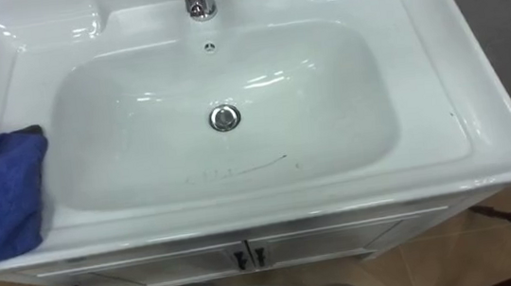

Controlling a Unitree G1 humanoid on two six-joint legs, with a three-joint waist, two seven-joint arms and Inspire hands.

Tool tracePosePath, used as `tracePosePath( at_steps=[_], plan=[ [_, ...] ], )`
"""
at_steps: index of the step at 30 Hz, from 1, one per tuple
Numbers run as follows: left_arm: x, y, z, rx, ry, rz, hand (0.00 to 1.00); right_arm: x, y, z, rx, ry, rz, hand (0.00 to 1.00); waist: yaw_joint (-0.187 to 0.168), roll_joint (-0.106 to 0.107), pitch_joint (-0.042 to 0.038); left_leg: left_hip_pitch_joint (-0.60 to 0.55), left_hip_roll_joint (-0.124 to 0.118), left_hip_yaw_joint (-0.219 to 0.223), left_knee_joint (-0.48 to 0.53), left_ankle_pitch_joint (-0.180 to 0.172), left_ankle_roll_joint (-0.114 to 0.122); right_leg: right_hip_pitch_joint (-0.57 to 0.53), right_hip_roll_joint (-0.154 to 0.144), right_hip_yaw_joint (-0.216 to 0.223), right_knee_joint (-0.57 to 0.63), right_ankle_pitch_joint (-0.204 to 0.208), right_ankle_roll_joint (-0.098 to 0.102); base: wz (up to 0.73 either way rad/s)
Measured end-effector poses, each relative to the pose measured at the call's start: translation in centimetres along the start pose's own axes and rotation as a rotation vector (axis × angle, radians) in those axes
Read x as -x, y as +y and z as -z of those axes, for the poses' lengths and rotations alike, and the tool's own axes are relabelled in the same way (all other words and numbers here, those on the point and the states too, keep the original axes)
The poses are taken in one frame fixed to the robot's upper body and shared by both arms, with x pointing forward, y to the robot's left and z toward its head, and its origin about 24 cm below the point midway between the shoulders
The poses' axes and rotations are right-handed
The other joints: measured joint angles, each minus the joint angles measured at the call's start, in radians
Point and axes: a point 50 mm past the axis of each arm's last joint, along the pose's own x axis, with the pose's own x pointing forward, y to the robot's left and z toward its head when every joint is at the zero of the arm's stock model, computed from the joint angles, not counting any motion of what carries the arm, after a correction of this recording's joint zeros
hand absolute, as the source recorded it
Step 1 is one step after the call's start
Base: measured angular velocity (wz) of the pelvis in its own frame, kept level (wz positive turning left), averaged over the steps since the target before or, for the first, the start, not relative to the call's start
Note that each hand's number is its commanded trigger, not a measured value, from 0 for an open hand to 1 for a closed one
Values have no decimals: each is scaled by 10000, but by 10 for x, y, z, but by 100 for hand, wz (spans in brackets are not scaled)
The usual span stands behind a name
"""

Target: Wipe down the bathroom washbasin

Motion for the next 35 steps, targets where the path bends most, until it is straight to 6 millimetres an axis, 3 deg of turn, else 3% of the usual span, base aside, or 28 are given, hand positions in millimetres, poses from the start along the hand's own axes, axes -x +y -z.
tracePosePath(
  at_steps=[6, 35],
  plan=[
    [0, -1, 1, -216, 34, 229, 0, 0, 1, -8, 58, -178, -13, 0, -6, -11, 39, 90, -3, -11, 7, -12, 12, 84, -3, 12, 9, 0, 0, 0],
    [1, -11, 4, -641, 343, 1426, 0, -1, 1, -9, 67, -189, -7, 0, -16, 52, 25, 116, 15, -13, 202, -35, 52, 96, -24, 41, 233, -27, 38, 0]
  ],
)
